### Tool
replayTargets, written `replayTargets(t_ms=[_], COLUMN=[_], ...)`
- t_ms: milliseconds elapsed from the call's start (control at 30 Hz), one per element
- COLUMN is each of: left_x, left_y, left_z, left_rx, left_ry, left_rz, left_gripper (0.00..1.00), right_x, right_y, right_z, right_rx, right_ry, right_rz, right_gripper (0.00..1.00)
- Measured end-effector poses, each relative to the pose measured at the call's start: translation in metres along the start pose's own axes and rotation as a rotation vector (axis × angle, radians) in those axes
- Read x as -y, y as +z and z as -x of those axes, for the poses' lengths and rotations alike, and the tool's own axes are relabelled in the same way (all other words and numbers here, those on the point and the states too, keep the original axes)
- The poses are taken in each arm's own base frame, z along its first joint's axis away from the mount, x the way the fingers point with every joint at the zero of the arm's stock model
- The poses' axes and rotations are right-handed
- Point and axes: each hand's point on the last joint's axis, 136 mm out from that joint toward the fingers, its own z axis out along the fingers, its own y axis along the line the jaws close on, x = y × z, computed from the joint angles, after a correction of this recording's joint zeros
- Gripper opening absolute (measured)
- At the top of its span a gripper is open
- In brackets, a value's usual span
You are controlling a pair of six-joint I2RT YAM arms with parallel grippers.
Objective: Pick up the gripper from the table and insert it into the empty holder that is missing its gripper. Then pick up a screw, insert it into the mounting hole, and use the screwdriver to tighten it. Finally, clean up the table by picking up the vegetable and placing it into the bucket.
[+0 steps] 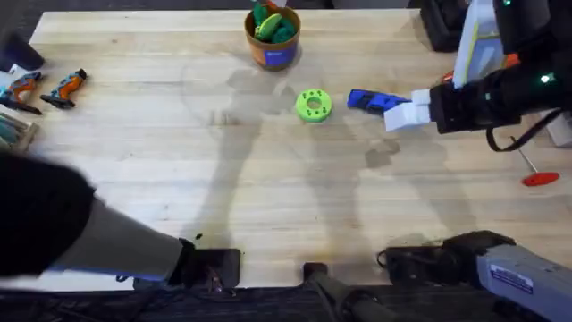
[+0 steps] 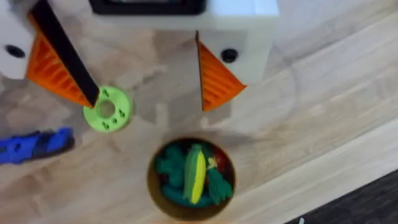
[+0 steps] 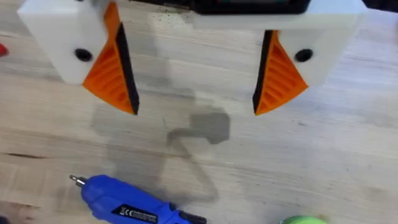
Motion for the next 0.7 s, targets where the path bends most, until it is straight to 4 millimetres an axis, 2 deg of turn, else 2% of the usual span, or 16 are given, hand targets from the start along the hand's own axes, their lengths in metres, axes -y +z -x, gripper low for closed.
replayTargets(t_ms=[167,300,367,467,633,700], left_x=[0.007,0.012,0.014,0.017,0.018,0.017], left_y=[-0.036,-0.051,-0.052,-0.047,-0.031,-0.024], left_z=[-0.024,-0.043,-0.056,-0.086,-0.144,-0.157], left_rx=[-0.053,-0.083,-0.101,-0.146,-0.252,-0.261], left_ry=[0.017,0.02,0.02,0.011,-0.023,-0.031], left_rz=[0.012,0.014,0.014,0.01,-0.002,-0.005], left_gripper=[0.986,0.985,0.987,0.987,0.987,0.987], right_x=[0.0,0.0,0.0,0.0,0.0,0.0], right_y=[0.0,0.0,0.0,0.0,0.0,0.0], right_z=[0.0,0.0,0.0,0.0,0.0,0.0], right_rx=[0.0,0.0,0.0,0.0,0.0,0.0], right_ry=[0.0,0.0,0.0,0.0,0.0,0.0], right_rz=[0.0,0.0,0.0,0.0,0.0,0.0], right_gripper=[0.99,0.99,0.99,0.99,0.99,0.99])
